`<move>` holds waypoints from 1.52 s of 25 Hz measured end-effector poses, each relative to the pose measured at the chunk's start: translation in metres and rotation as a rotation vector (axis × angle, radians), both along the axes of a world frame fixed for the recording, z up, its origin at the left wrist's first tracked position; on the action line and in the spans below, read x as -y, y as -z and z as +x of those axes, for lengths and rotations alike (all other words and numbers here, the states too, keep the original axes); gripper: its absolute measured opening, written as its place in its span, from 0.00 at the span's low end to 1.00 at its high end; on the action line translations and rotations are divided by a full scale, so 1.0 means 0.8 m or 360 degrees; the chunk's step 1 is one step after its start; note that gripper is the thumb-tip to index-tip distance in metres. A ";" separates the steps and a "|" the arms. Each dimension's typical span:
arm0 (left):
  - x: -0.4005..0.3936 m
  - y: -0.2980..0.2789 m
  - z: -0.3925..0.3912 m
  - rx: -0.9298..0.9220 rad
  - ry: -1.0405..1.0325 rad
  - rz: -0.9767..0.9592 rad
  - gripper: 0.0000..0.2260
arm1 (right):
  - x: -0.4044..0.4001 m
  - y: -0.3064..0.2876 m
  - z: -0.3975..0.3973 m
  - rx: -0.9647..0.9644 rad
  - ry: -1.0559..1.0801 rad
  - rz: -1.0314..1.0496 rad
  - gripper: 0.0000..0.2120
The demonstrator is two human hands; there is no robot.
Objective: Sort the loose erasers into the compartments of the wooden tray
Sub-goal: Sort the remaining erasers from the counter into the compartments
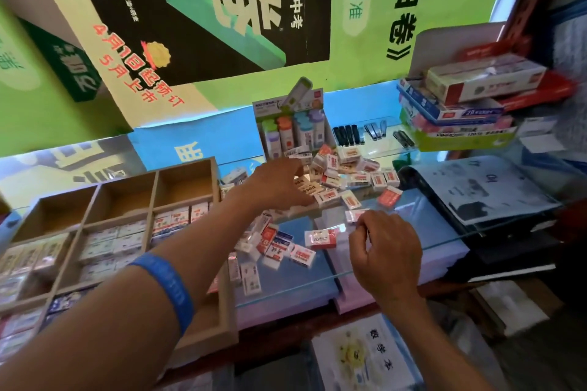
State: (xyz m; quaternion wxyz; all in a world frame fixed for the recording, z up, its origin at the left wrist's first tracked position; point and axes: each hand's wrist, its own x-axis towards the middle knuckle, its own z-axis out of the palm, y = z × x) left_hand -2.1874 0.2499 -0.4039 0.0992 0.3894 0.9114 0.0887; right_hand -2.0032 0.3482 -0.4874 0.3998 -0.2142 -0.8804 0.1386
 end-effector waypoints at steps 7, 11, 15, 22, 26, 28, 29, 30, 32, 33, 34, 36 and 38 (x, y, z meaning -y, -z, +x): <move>-0.004 -0.010 0.016 -0.0054 -0.0024 0.0087 0.28 | -0.001 0.002 0.000 -0.0041 0.0011 0.0042 0.10; 0.013 -0.033 0.027 0.0424 -0.0357 0.0693 0.14 | 0.001 0.000 0.000 -0.0050 0.0023 0.0026 0.10; 0.043 -0.058 0.043 0.1744 -0.0904 0.1697 0.14 | 0.001 0.001 0.000 -0.0053 0.0006 0.0000 0.09; 0.102 -0.056 0.088 0.2533 -0.0903 0.2145 0.07 | 0.008 -0.015 0.003 0.0015 0.0062 -0.0301 0.07; 0.147 -0.055 0.089 0.2210 -0.1008 0.2116 0.10 | 0.035 -0.050 -0.013 -0.0110 -0.0136 -0.0605 0.06; 0.163 -0.052 0.092 0.2049 -0.1046 0.2172 0.11 | 0.060 -0.067 -0.043 0.0102 -0.0387 -0.0483 0.12; 0.172 -0.050 0.094 0.2016 -0.1048 0.2181 0.10 | 0.070 -0.074 -0.060 0.0289 -0.0432 -0.0367 0.15; 0.179 -0.050 0.098 0.2010 -0.1036 0.2177 0.09 | 0.076 -0.078 -0.075 0.0509 -0.0433 -0.0223 0.16; 0.195 -0.046 0.103 0.2009 -0.1013 0.2145 0.07 | 0.078 -0.080 -0.091 0.0813 -0.0399 -0.0115 0.16; 0.202 -0.044 0.105 0.1979 -0.1022 0.2133 0.07 | 0.074 -0.079 -0.094 0.0821 -0.0387 -0.0212 0.15; 0.207 -0.040 0.106 0.1930 -0.1040 0.2140 0.06 | 0.069 -0.081 -0.095 0.0735 -0.0358 -0.0390 0.13; 0.215 -0.031 0.111 0.1836 -0.1063 0.2186 0.06 | 0.057 -0.084 -0.094 0.0538 -0.0220 -0.0648 0.11; 0.218 -0.025 0.116 0.1810 -0.1059 0.2219 0.06 | 0.051 -0.086 -0.093 0.0519 -0.0038 -0.0373 0.12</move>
